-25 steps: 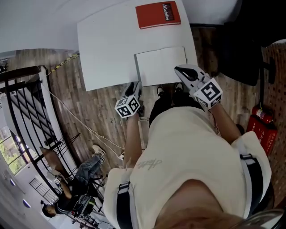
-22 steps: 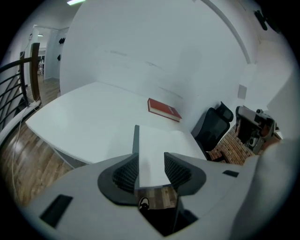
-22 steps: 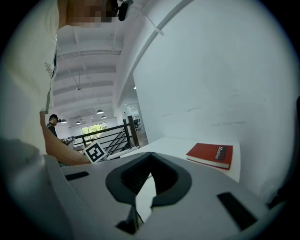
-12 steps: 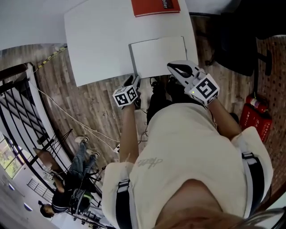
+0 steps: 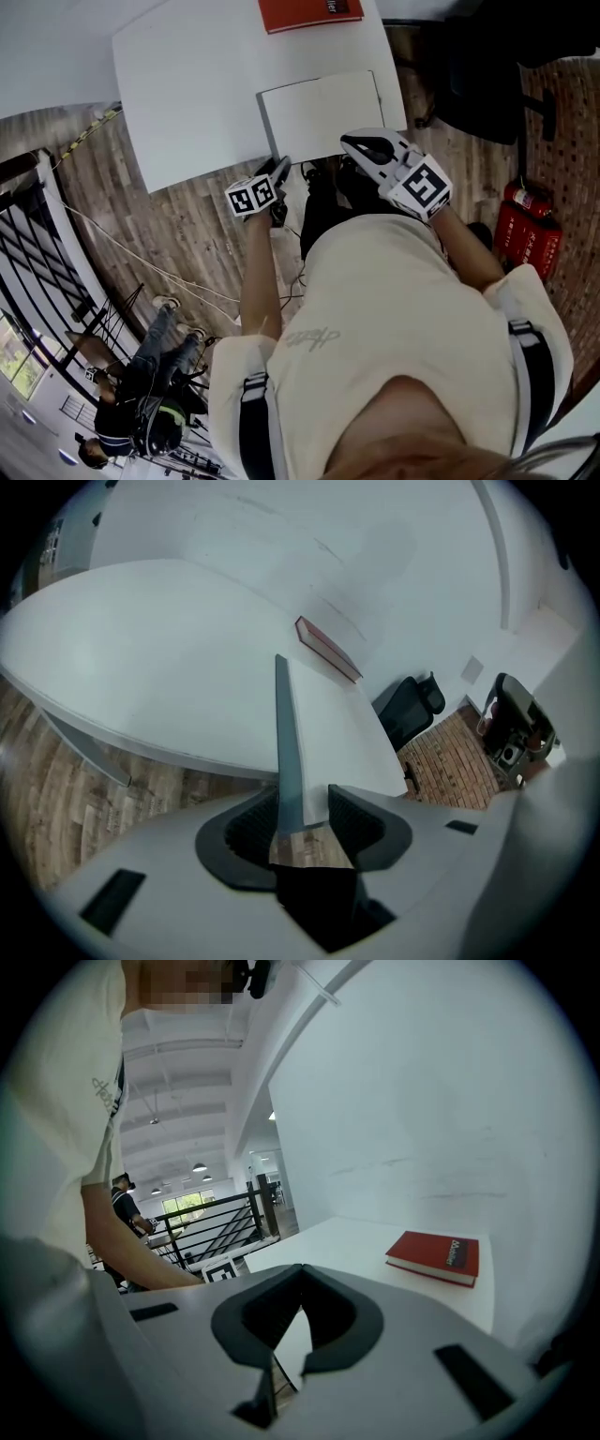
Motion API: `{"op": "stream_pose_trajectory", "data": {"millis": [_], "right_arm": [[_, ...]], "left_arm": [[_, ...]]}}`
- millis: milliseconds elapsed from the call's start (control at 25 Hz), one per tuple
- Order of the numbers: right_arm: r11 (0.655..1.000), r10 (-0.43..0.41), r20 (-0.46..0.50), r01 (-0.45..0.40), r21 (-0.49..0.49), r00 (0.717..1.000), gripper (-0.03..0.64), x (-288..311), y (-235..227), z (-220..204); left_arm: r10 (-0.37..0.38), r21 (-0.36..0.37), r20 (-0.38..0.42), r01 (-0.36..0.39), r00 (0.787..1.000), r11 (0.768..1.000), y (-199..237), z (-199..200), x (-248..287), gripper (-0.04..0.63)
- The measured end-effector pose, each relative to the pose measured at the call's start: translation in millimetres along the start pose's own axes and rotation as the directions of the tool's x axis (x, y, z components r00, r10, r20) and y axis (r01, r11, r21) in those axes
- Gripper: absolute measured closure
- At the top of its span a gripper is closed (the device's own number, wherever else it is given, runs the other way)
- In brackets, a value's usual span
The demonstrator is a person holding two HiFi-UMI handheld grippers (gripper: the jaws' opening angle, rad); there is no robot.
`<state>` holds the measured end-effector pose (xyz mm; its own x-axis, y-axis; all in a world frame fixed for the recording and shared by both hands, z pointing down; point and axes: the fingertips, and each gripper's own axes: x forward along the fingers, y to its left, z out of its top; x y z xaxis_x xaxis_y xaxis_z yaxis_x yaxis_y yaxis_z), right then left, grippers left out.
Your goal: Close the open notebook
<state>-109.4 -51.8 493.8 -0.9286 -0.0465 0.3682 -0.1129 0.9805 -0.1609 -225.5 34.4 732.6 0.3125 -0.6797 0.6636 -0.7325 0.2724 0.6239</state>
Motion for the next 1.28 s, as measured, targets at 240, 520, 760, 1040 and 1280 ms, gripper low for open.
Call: {"op": "stream_pose_trajectory", "data": {"millis": [240, 520, 760, 1040, 1280], "right_arm": [[0.999, -0.029, -0.008, 0.029, 0.023, 1.0, 0.609, -1.4, 1.4, -9.5], [0.999, -0.033, -0.018, 0.034, 0.029, 0.999, 0.609, 2.6, 8.7, -10.7], [0.997, -0.061, 0.011, 0.061, 0.045, 0.998, 0.609, -0.5, 11.8, -8.3], [0.99, -0.124, 0.053, 0.12, 0.081, 0.991, 0.609, -10.4, 10.5, -9.8], [0.979, -0.188, 0.11, 0.178, 0.095, 0.976, 0.609, -26.4, 8.9, 3.6]], "left_arm": [[-0.079, 0.014, -0.05, 0.08, 0.996, 0.997, -3.0, 0.8, 2.4, 0.47], [-0.098, 0.034, -0.054, 0.1, 0.994, 0.994, -12.0, 8.6, -5.2, 0.532], [-0.175, 0.041, -0.032, 0.176, 0.984, 0.983, -34.5, 24.9, -25.0, 0.538], [-0.24, 0.106, -0.029, 0.242, 0.97, 0.965, -78.6, 40.0, -43.0, 0.543], [-0.245, 0.219, -0.057, 0.251, 0.968, 0.943, -115.1, 42.2, -48.5, 0.543]]}}
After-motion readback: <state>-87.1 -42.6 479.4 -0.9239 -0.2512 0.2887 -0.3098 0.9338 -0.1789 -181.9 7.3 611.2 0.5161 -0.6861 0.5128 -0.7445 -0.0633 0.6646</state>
